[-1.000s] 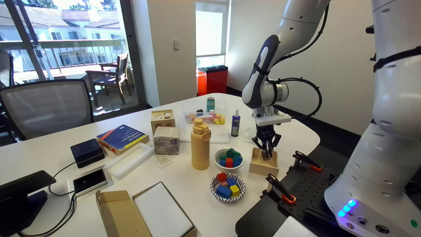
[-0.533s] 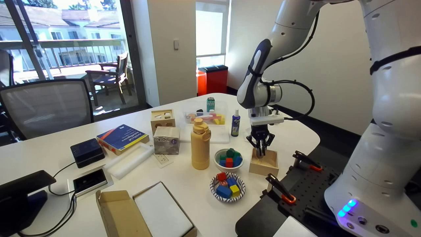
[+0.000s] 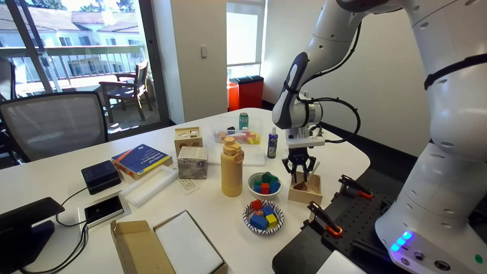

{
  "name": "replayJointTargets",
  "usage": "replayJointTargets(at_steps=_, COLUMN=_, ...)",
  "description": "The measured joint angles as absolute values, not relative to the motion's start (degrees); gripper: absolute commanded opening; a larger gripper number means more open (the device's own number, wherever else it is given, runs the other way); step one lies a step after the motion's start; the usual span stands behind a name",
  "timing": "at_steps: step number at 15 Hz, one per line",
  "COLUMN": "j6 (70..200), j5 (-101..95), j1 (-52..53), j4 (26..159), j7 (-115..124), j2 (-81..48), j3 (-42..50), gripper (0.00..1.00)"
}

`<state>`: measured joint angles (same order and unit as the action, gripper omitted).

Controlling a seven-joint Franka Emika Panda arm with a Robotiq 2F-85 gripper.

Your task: Pick up the objects from the bowl and put them in the box

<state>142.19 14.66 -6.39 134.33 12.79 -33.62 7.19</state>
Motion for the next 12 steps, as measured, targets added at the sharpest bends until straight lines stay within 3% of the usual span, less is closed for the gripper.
replayJointTargets(at_steps=3, j6=142.2, j5=14.6, j1=-5.7, j4=134.1, j7=12.8, j2=-32.1, j3=6.3, gripper=0.97)
replayJointTargets(at_steps=4, j6=142.2, j5=14.5, j1=-5.2, j4=134.2, j7=12.7, j2=-31.1, j3=5.8, gripper=1.00)
replayJointTargets(at_steps=12, j6=142.2, j5=14.5, j1=-1.1, j4=132.8, j7=12.7, j2=-27.9, j3=1.3, gripper=1.00)
